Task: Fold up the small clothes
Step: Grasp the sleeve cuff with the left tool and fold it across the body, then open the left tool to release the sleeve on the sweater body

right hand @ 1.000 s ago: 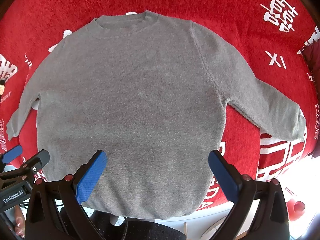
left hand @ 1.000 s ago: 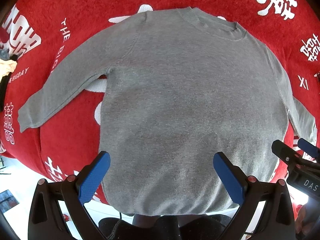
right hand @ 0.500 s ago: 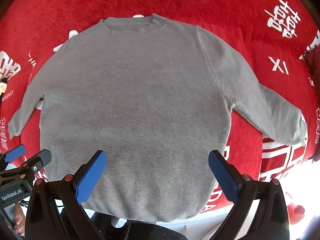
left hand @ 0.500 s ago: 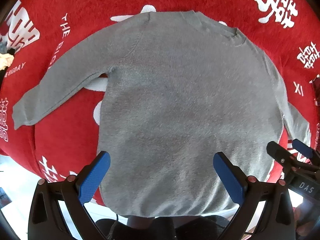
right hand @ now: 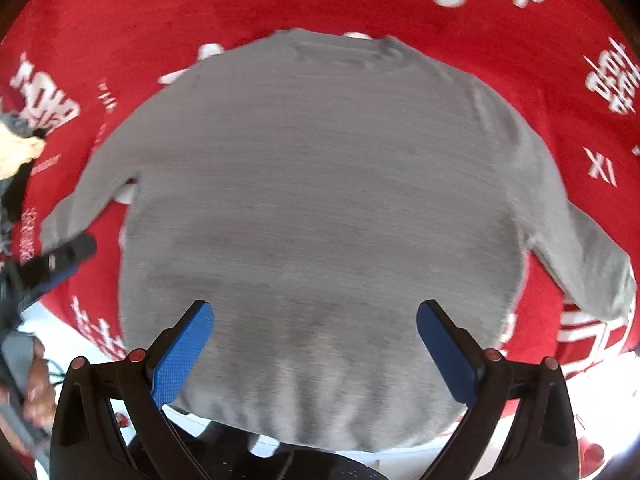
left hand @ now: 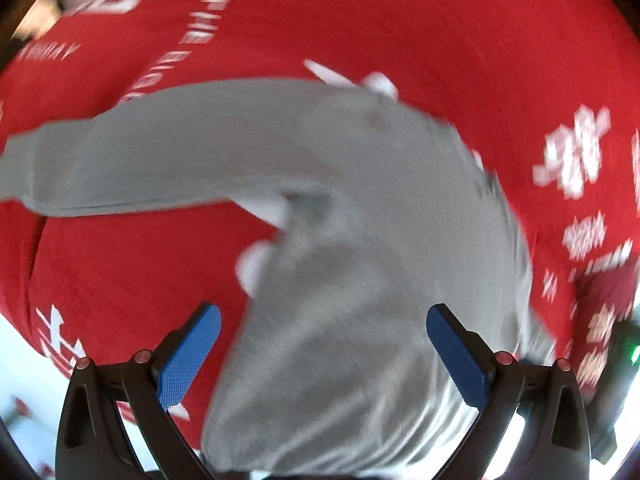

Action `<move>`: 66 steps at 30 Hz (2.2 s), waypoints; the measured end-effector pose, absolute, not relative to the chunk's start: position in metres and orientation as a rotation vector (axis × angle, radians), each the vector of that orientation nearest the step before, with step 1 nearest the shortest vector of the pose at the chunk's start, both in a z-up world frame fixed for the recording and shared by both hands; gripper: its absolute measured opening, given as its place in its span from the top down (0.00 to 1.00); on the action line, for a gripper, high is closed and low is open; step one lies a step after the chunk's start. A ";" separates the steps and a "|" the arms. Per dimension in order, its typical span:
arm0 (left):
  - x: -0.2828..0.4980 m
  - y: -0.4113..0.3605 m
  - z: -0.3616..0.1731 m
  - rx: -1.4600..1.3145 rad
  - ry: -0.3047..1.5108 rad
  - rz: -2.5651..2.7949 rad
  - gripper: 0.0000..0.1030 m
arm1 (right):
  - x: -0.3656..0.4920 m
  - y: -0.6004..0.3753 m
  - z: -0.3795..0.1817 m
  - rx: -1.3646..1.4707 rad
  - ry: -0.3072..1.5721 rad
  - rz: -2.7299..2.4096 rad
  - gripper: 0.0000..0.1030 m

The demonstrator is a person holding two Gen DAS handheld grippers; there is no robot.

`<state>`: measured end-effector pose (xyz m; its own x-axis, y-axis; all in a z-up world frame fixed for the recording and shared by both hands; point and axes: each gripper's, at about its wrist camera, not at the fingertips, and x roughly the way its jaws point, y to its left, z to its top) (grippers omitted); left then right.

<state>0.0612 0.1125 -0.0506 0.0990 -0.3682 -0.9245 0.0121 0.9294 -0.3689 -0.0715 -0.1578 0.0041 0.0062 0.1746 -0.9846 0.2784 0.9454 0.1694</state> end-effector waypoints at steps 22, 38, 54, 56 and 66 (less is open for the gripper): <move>0.122 0.282 -0.142 -1.089 1.148 -0.155 0.00 | -0.029 -0.035 -0.035 0.238 1.618 0.144 0.01; 0.143 0.277 -0.134 -0.741 1.171 -0.002 0.89 | -0.023 -0.031 -0.035 0.280 1.618 0.114 0.01; 0.120 0.043 0.004 -0.197 0.920 -0.511 0.89 | -0.062 -0.159 -0.010 0.453 1.518 -0.082 0.01; 0.106 -0.008 -0.005 -0.138 0.944 -0.583 0.89 | -0.070 -0.189 -0.007 0.475 1.496 -0.127 0.01; 0.057 -0.130 -0.083 0.135 1.129 -0.605 0.44 | -0.126 -0.287 -0.036 0.560 1.521 -0.267 0.01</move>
